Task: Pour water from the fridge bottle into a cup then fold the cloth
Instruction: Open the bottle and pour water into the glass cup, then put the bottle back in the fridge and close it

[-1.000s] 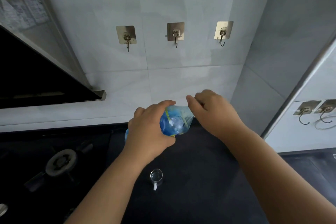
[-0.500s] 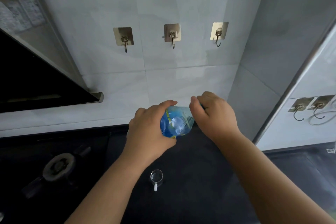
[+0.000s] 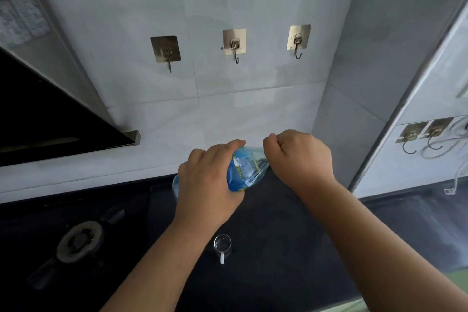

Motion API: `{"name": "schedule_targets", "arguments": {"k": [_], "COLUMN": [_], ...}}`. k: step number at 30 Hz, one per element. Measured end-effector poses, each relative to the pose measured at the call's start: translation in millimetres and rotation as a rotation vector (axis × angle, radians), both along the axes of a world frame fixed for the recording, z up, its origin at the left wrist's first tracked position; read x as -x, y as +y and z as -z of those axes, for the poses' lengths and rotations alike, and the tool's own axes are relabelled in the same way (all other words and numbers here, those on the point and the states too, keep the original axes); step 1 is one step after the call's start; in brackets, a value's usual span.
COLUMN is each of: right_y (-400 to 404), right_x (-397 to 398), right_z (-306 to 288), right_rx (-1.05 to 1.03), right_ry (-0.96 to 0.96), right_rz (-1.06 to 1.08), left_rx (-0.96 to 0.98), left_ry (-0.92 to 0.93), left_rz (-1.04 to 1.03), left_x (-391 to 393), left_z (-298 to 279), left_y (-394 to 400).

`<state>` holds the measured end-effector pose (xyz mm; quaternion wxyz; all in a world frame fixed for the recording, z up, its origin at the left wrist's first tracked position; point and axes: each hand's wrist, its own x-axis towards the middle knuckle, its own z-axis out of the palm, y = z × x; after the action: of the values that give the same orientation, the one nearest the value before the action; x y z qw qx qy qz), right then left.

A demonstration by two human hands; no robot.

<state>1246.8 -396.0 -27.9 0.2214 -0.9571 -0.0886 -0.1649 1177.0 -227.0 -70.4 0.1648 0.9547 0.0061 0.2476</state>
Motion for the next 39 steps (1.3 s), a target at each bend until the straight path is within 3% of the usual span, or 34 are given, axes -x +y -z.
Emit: {"name": "schedule_targets", "arguments": {"k": [3,7,9,13,16,20,23,28,34,39], "right_y": [0,-5,-4,0,1,-7,-9,-11,-2,30], "right_x": [1,10,18,24,19,11,5,-10,-16,4], "right_z": [-1,22,41,63,66,68,69,74,86,98], "right_rx": [-0.019,-0.447,-0.556,-0.588,-0.601,-0.734,-0.833,-0.966,-0.888,-0.671], "right_ry": [0.101,0.311,0.378,0.558,0.536,0.634,0.730,1.100,1.342,1.505], "right_rz": [-0.076,-0.323,-0.401,-0.567,-0.507,-0.544,-0.607,-0.771,-0.936,-1.087], "left_rx": [0.081,0.436,0.556,0.749,0.966,0.888,0.864,0.924,0.937,0.925], "left_ry": [0.046,0.116,0.129,0.240,0.261,0.275,0.255,0.172,0.110,-0.007], "left_rz": [0.047,0.174,0.216,0.340,0.420,0.448,0.352,0.186,-0.004,-0.265], "left_x": [-2,-5,-6,-3,-4,-3,0,17,59,121], "left_z": [3,1,-3,-9,-11,-13,-13,-14,-14,-5], "left_y": [7,22,28,30,26,21,23,20,4,-6]}}
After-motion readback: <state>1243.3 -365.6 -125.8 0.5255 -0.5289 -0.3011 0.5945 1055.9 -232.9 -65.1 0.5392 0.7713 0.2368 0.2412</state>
